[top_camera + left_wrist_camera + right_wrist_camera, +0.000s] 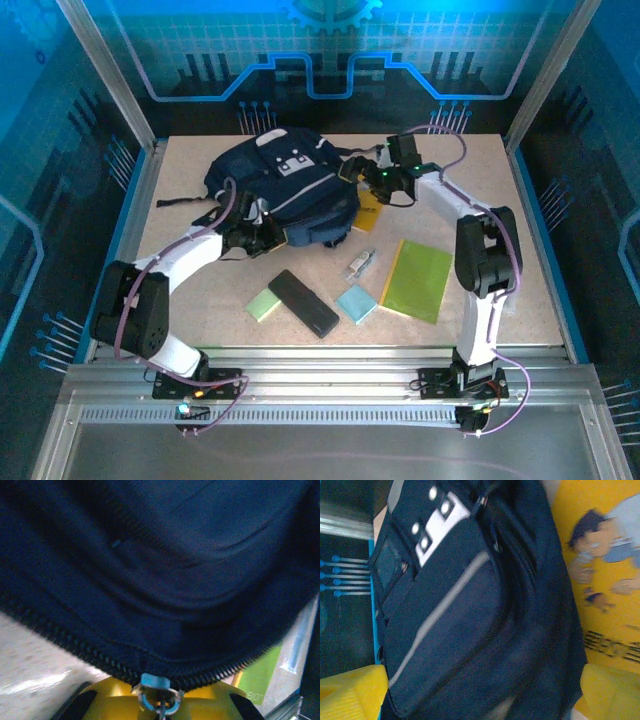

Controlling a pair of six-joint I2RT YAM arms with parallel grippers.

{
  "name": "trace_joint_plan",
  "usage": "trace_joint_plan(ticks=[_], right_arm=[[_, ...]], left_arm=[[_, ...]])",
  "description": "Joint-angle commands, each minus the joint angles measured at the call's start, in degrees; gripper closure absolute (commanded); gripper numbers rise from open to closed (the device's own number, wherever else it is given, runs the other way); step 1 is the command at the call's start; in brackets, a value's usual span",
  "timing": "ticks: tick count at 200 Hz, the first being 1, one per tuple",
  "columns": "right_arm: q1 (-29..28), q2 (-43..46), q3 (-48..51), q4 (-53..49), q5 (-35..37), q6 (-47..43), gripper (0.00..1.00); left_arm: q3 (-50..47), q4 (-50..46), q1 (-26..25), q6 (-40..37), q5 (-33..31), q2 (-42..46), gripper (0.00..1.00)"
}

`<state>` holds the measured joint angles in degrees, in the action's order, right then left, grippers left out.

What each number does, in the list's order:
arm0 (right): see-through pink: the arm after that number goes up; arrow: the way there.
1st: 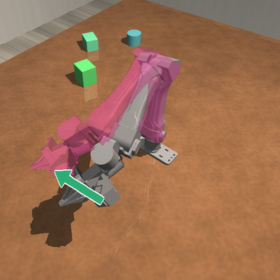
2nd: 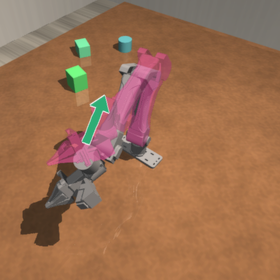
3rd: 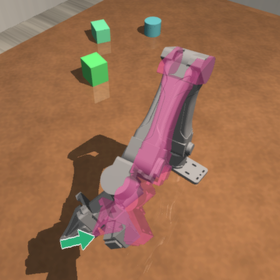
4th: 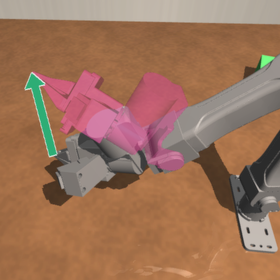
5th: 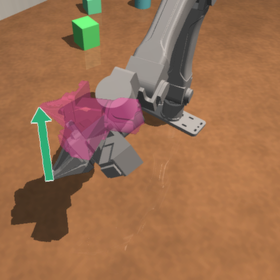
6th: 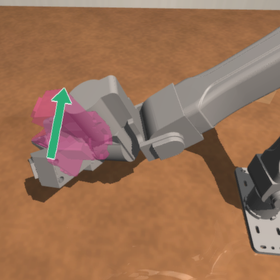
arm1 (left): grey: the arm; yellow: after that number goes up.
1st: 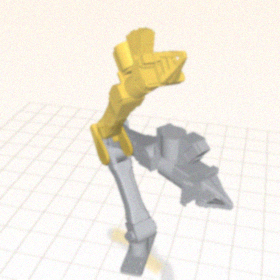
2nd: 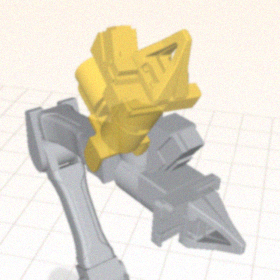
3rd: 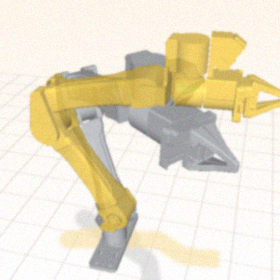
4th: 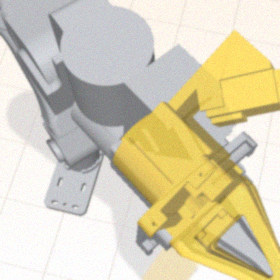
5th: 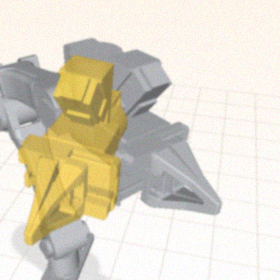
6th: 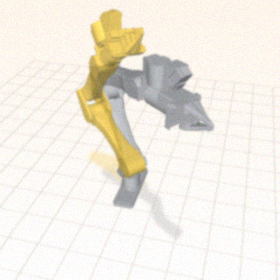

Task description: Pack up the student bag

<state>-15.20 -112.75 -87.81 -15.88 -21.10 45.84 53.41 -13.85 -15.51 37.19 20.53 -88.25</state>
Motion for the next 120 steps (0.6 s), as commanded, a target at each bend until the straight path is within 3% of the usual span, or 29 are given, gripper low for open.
trace_joint_plan(ticks=[1,64,103,120], right_arm=[[0.34,7.98,6.16,-0.95,1.17,2.34,0.0],[-2.3,18.32,28.73,16.73,-3.24,22.88,0.0],[-7.2,12.6,30.88,30.25,-0.5,34.12,0.0],[-7.99,8.62,30.38,37.12,1.71,37.05,0.06]], left_arm=[[4.25,9.63,-2.55,5.85,-0.8,-3.29,1.0],[12.08,16.29,-9.02,9.71,-0.67,-9.52,1.0],[9.39,17.87,-12.2,11.87,-0.42,-7.73,1.0],[7.34,17.48,-12.58,12.11,-0.32,-6.24,1.0]])
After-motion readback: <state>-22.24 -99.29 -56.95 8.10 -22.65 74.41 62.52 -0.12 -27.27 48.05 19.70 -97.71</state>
